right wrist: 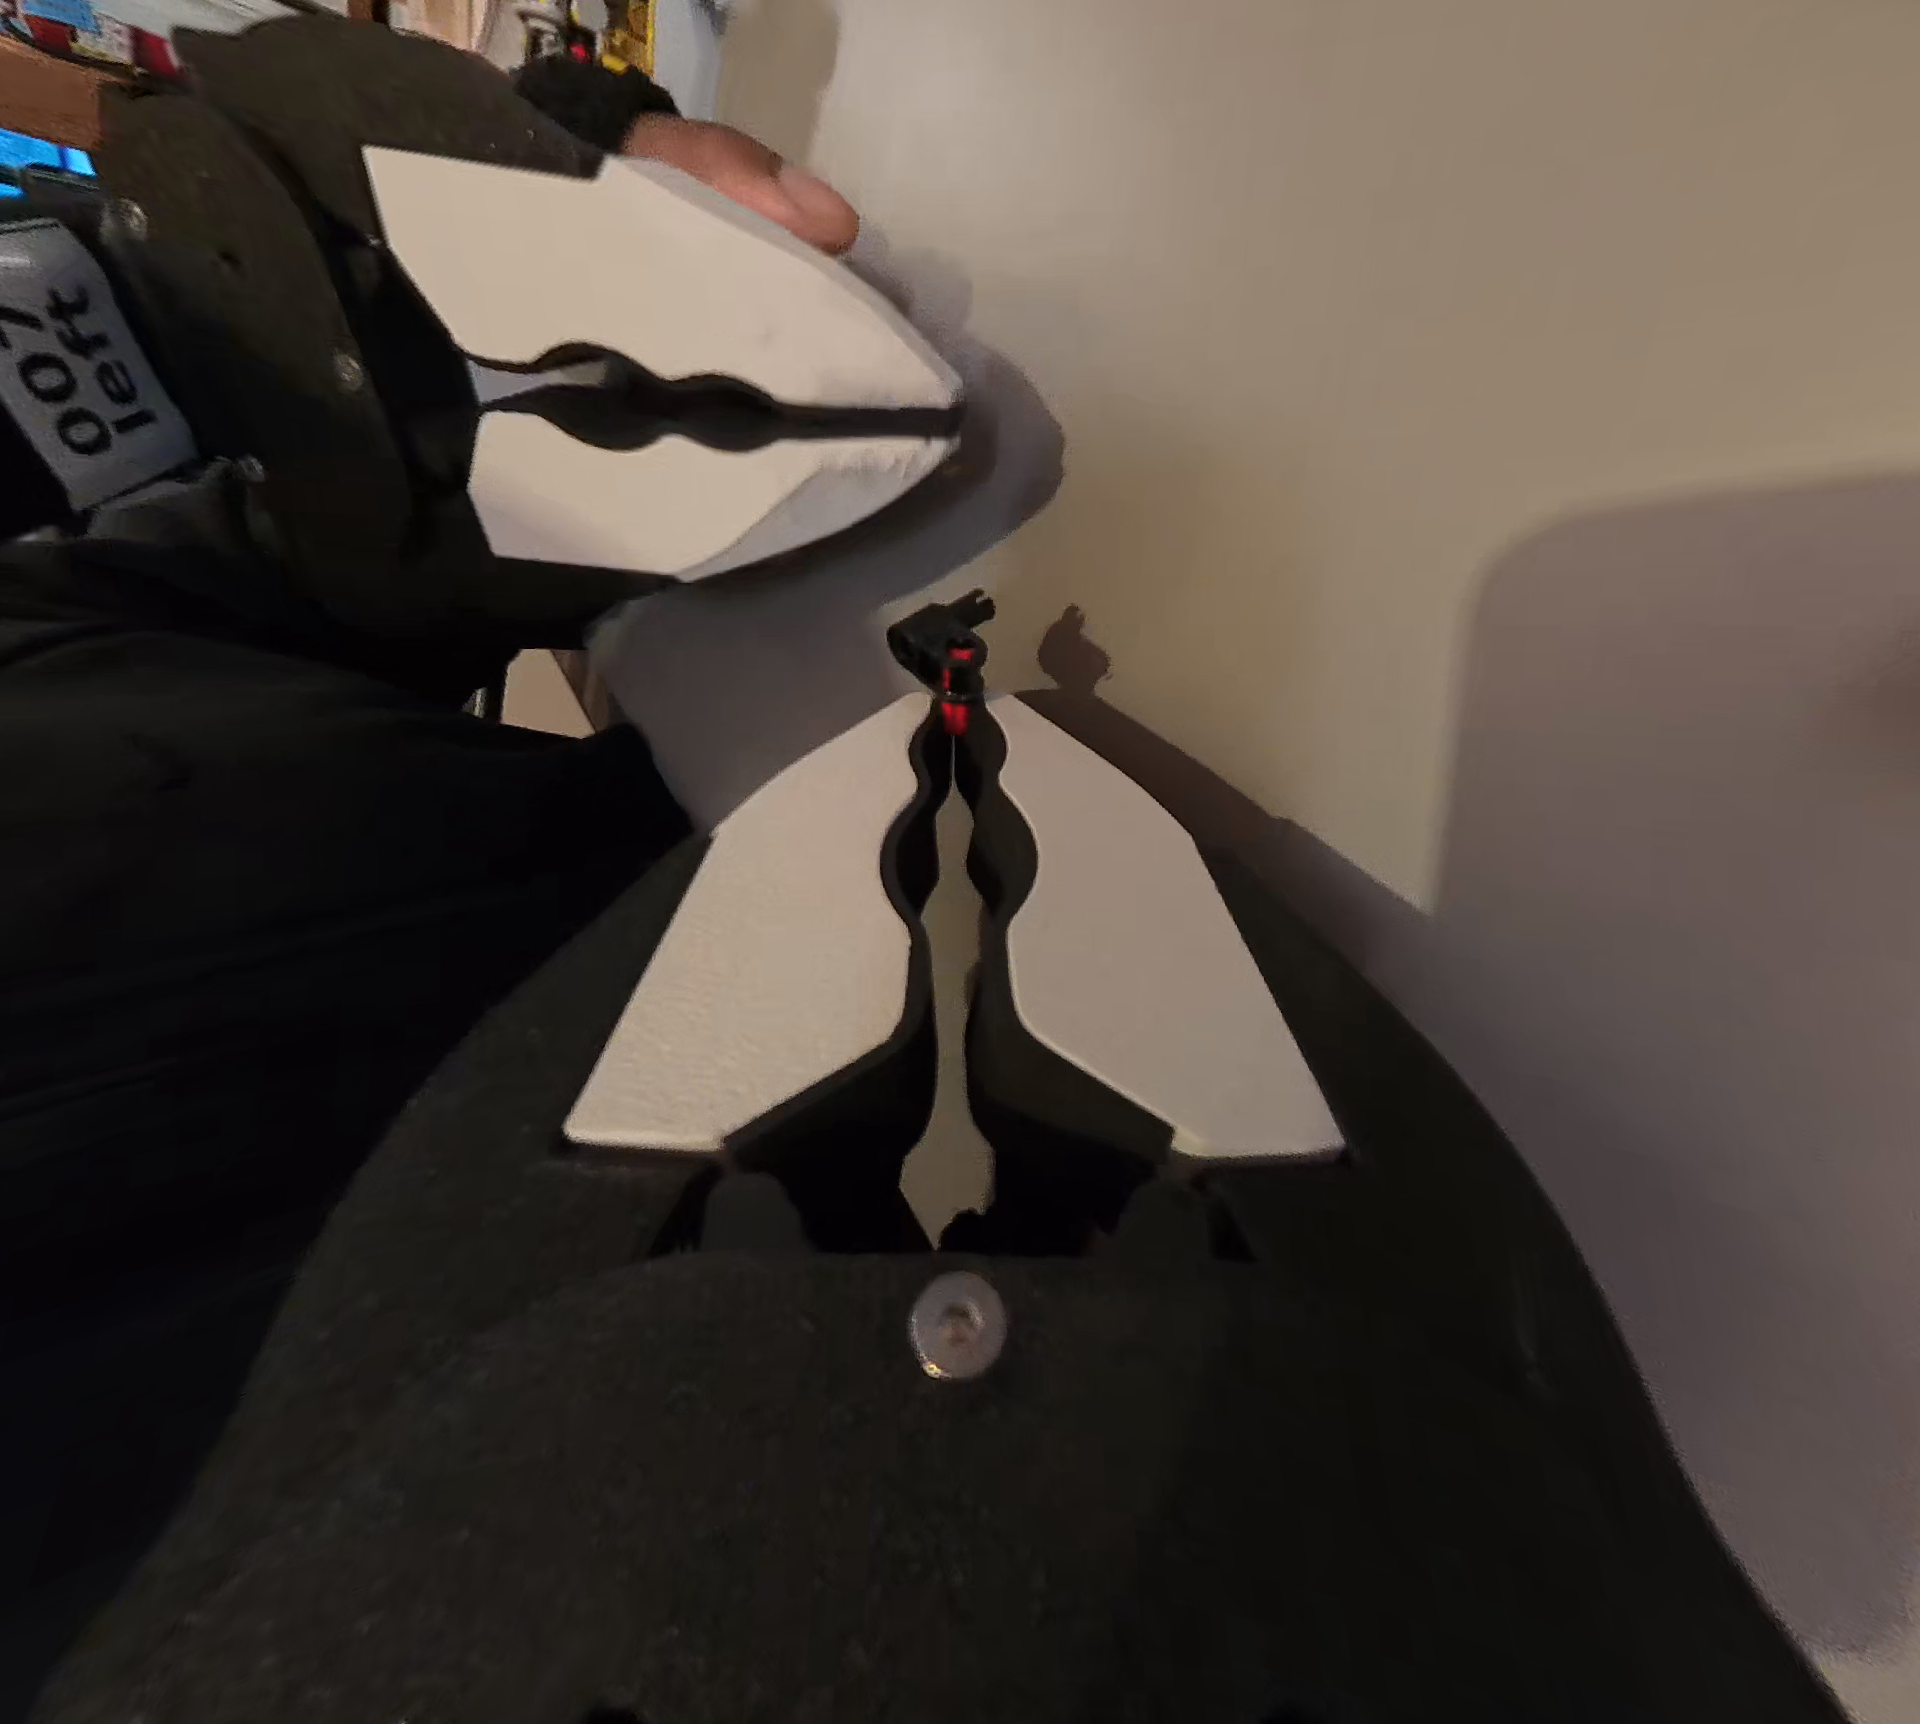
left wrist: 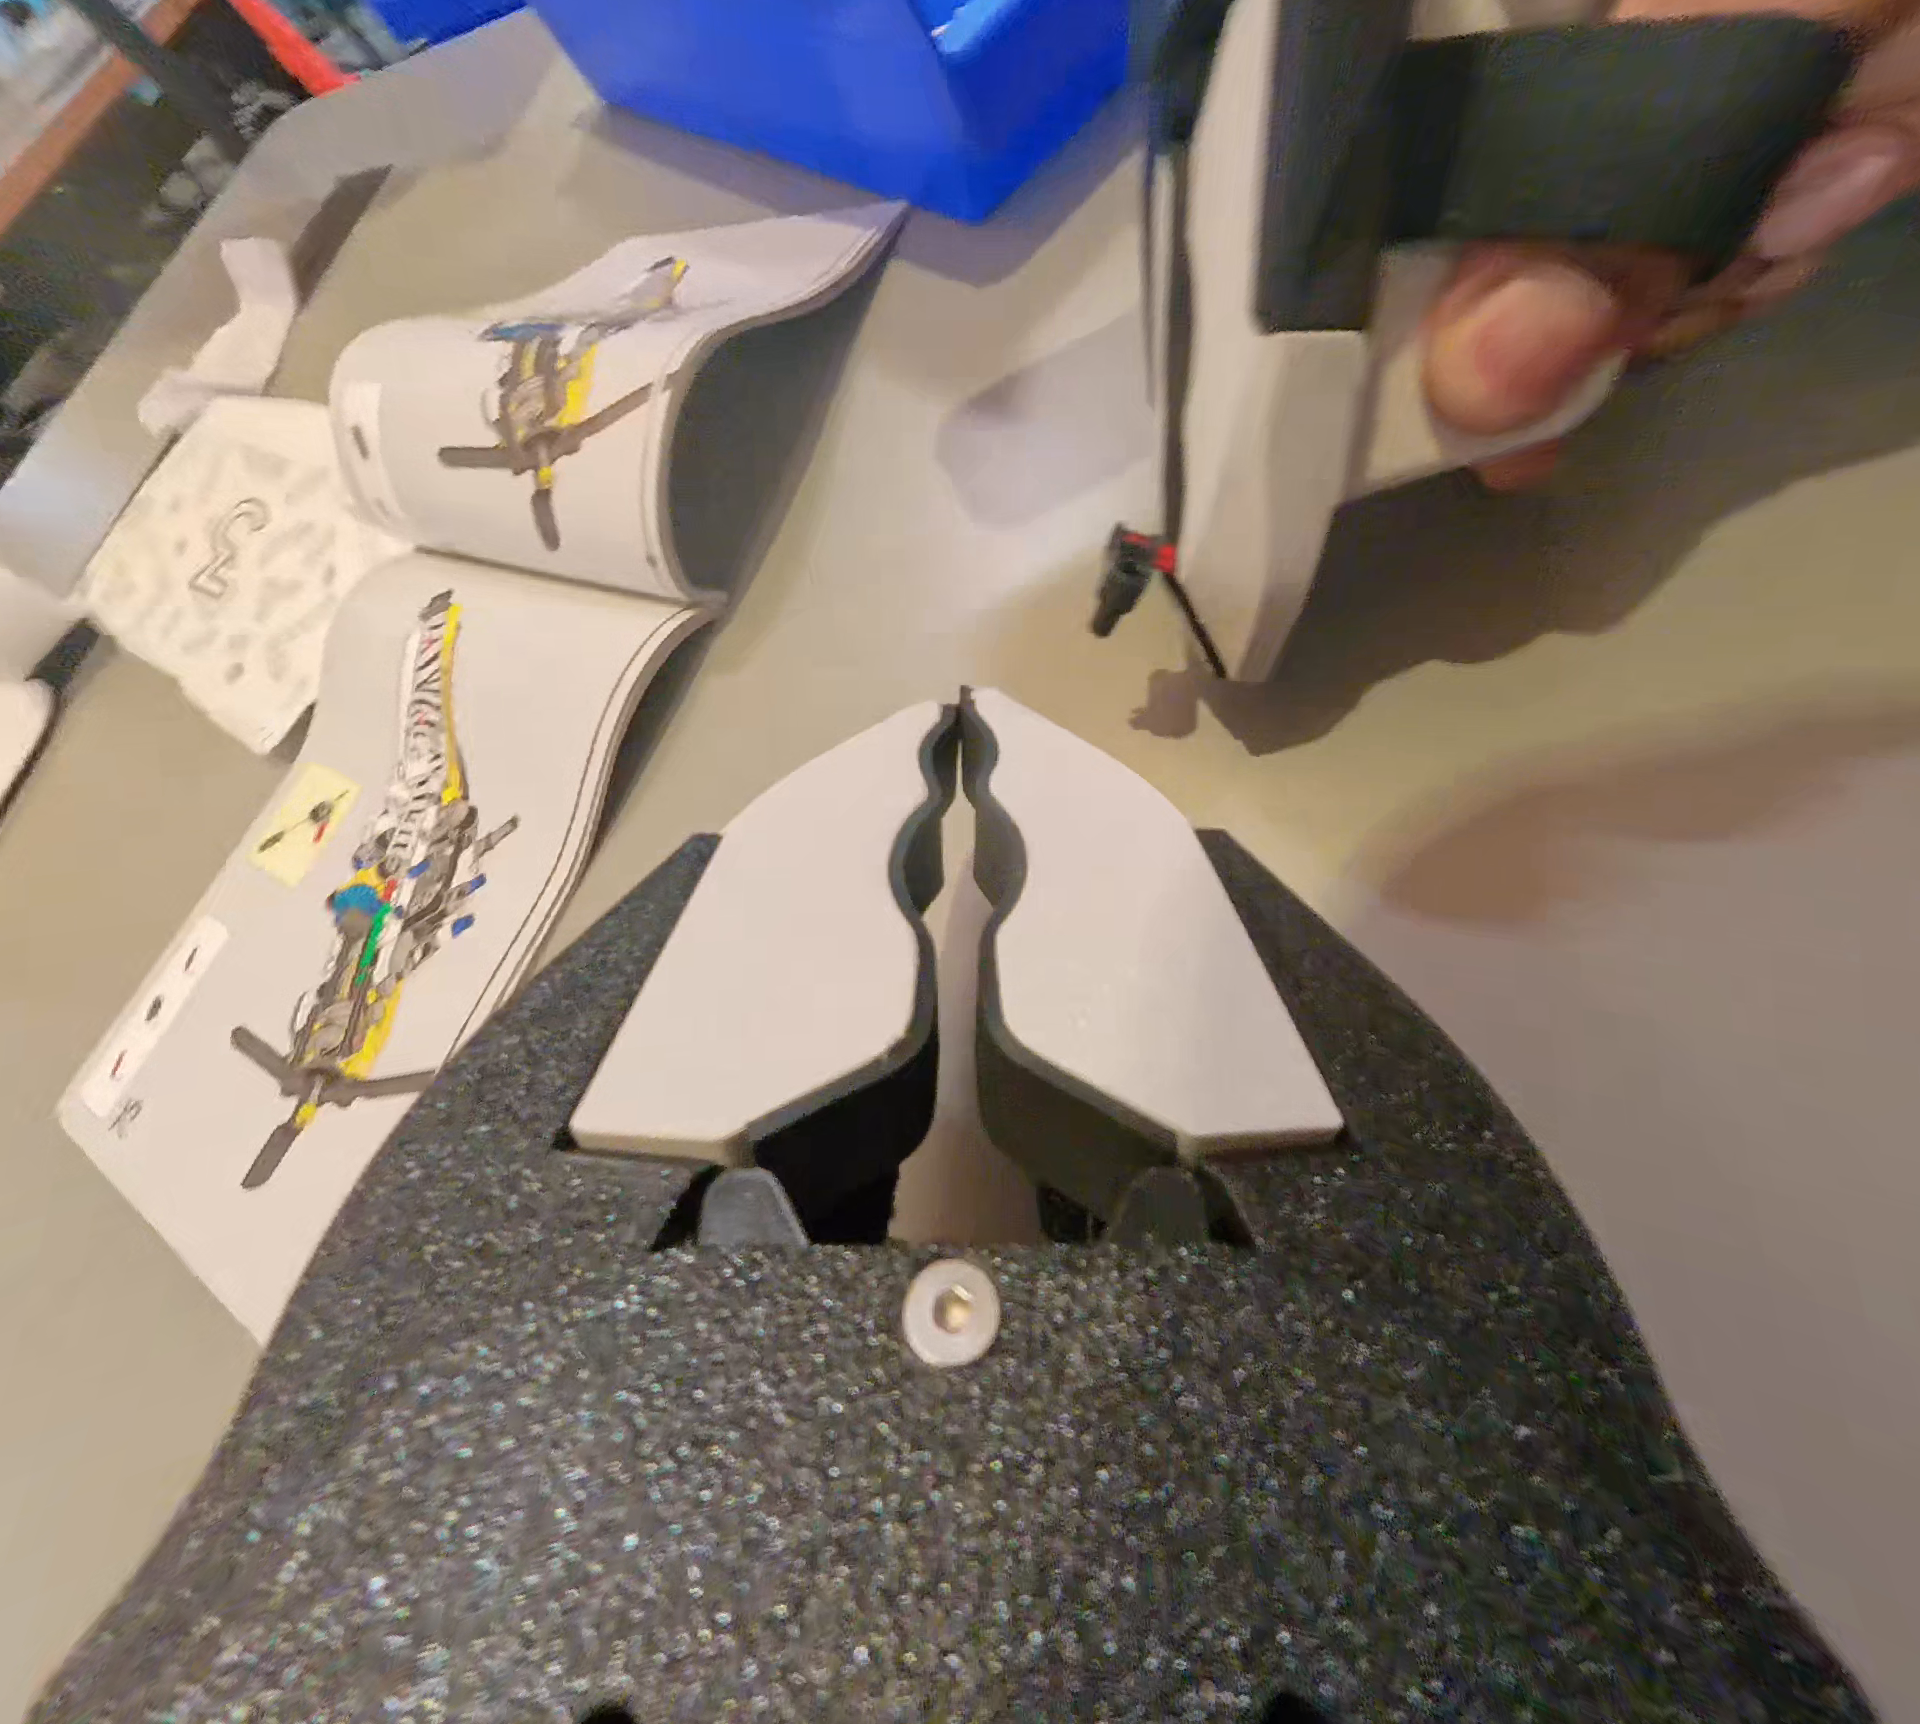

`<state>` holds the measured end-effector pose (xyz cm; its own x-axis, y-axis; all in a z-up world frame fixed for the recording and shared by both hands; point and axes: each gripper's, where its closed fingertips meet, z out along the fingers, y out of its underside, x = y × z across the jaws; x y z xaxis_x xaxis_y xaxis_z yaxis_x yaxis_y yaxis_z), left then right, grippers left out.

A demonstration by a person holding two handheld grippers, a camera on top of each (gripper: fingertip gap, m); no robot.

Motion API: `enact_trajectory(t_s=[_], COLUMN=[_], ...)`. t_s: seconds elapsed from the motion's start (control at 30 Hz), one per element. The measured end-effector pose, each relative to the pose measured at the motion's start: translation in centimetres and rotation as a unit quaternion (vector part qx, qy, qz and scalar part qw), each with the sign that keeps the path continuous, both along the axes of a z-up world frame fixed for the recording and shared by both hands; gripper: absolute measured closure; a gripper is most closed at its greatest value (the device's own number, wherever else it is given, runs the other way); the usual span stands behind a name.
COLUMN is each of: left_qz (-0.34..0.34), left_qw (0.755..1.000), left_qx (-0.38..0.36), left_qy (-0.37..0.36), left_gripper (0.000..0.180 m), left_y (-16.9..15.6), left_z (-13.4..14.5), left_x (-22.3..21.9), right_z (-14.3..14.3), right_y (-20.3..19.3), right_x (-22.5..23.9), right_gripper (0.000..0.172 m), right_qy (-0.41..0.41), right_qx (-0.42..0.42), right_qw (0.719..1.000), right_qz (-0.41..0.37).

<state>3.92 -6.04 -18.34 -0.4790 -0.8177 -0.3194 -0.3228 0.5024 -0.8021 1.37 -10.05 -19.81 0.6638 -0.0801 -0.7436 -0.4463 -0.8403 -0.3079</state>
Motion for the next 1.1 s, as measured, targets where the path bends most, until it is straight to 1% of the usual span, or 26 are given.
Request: enact_trajectory(t_s=[0.03, 0.13, 0.2, 0.27, 0.3, 0.37, 0.43, 0.47, 0.53, 0.6, 0.73, 0.87, 0.97, 1.1], left_qz=[-0.016, -0.051, -0.058, -0.081, -0.093, -0.127, -0.153, -0.166, -0.192, -0.215, -0.212, -0.221, -0.239, -0.234], left_qw=[1.0, 0.998, 0.997, 0.992, 0.987, 0.964, 0.928, 0.91, 0.884, 0.875, 0.883, 0.877, 0.872, 0.878], left_qx=[-0.006, -0.037, -0.05, -0.095, -0.131, -0.232, -0.338, -0.378, -0.418, -0.42, -0.395, -0.394, -0.393, -0.384], left_qy=[0.001, 0.002, -0.017, -0.027, -0.027, -0.003, 0.031, 0.044, 0.077, 0.11, 0.138, 0.16, 0.166, 0.163], left_gripper=[0.178, 0.163, 0.155, 0.148, 0.142, 0.134, 0.128, 0.126, 0.119, 0.108, 0.084, 0.066, 0.069, 0.069], left_y=[-0.3, -0.8, -0.9, -1.4, -1.7, -2.3, -2.4, -2.5, -3.2, -4.4, -5.5, -6.1, -6.6, -7.0], left_z=[0.1, 0.5, 1.4, 2.9, 3.8, 5.7, 7.4, 8.1, 8.4, 7.8, 5.8, 4.8, 4.8, 4.7], left_x=[-0.2, -0.7, -0.4, -0.3, -0.1, 0.0, 0.1, 0.1, -0.2, -0.7, -0.6, -0.6, -1.3, -1.4], right_z=[0.1, 0.2, 0.3, 0.5, 0.3, -0.1, -0.3, -0.5, -0.9, -1.2, -1.5, -1.6, -1.6, -1.6], right_y=[0.1, 0.2, 0.4, 0.6, 0.7, 0.7, 1.0, 1.1, 1.3, 1.6, 1.5, 1.4, 1.4, 1.5], right_x=[0.0, -0.5, -1.0, -1.6, -1.9, -2.4, -2.8, -3.0, -2.9, -2.8, -3.4, -4.9, -5.3, -5.7], right_gripper=[0.17, 0.169, 0.169, 0.169, 0.169, 0.169, 0.169, 0.169, 0.169, 0.169, 0.169, 0.169, 0.169, 0.168], right_qy=[0.003, 0.017, 0.03, 0.036, 0.029, 0.008, -0.008, -0.018, -0.046, -0.075, -0.118, -0.154, -0.167, -0.172], right_qx=[0.003, 0.001, -0.003, -0.002, -0.006, -0.016, -0.014, -0.016, -0.024, -0.026, -0.027, 0.002, 0.016, 0.034], right_qw=[1.0, 1.0, 0.999, 0.998, 0.997, 0.995, 0.993, 0.992, 0.989, 0.986, 0.974, 0.952, 0.943, 0.933], right_qz=[0.002, 0.024, 0.039, 0.059, 0.074, 0.102, 0.118, 0.126, 0.136, 0.146, 0.193, 0.264, 0.287, 0.314])
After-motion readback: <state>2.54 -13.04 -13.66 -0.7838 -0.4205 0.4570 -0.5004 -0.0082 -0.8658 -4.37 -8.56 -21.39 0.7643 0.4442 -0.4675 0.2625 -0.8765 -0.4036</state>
